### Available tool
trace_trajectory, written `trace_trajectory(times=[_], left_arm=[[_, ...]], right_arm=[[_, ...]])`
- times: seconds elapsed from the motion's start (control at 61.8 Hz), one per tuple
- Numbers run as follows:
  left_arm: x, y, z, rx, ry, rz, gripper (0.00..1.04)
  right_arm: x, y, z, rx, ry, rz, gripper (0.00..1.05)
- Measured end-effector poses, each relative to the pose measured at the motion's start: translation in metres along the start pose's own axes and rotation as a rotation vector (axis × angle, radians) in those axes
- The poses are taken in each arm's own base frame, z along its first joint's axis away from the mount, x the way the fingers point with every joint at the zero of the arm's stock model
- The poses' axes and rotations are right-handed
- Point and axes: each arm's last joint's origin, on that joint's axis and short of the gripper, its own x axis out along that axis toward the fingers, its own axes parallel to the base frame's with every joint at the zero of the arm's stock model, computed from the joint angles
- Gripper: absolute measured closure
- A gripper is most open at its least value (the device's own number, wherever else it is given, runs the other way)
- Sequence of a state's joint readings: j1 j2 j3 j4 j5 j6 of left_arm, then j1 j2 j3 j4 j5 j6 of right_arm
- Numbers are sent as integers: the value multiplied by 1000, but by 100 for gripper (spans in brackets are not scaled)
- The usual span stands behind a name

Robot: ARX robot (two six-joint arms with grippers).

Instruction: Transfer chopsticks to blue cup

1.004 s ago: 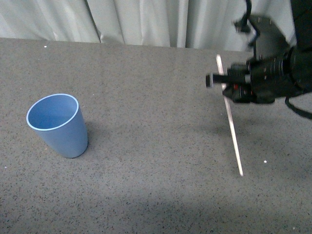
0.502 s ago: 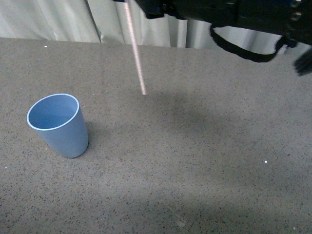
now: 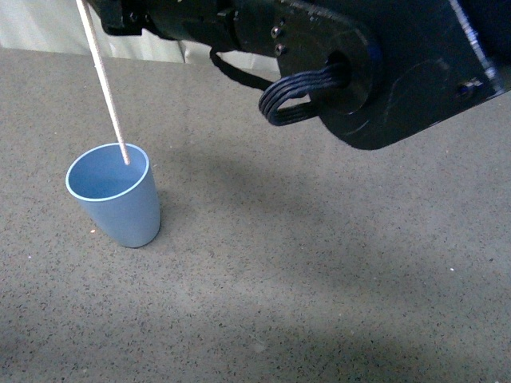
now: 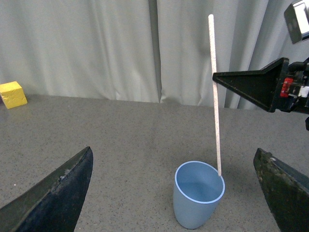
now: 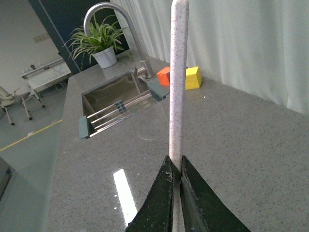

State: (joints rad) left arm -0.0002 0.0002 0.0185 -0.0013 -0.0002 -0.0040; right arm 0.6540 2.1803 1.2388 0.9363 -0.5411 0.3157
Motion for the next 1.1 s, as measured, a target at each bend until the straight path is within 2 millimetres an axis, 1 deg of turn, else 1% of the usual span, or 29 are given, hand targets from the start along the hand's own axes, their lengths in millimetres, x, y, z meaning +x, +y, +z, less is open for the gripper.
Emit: trace_trajectory(times=[0.211,0.308,0.389,0.421,0.47,0.518,0.551,0.567,0.615,0.713,0.745,0.826,0.858,0.907,0.972,1.101], left_arm=[[0,0,0,0,0,0,7],[0,0,0,0,0,0,7],[0,0,0,0,0,0,7],[0,0,0,0,0,0,7],[0,0,0,0,0,0,7],[0,0,0,0,0,0,7],[0,0,0,0,0,0,7],[0,0,0,0,0,0,7],[0,0,0,0,0,0,7],[0,0,0,0,0,0,7],[0,0,0,0,0,0,7],[0,0,0,0,0,0,7],[0,0,0,0,0,0,7],[0,0,0,0,0,0,7],[0,0,0,0,0,0,7],[0,0,0,0,0,0,7]], right_arm=[[11,-1,-26,64,65,6,103],[12,-2,-31,74,79,5,103],[11,-3,-31,75,81,3,102],[11,-4,-31,76,80,1,96],[11,-4,-31,76,79,1,89],[10,-5,-31,77,79,1,78],[10,-6,-30,77,80,3,69],[10,-6,-30,77,80,3,67],[10,-6,-30,77,81,6,57],[10,-6,-31,77,83,7,30],[10,-6,-31,76,83,7,23],[10,-6,-30,74,82,6,9],[10,-5,-30,73,82,6,7],[10,-5,-30,62,79,2,10],[9,-6,-27,53,61,-16,9],[1,-14,-17,53,22,-123,9]])
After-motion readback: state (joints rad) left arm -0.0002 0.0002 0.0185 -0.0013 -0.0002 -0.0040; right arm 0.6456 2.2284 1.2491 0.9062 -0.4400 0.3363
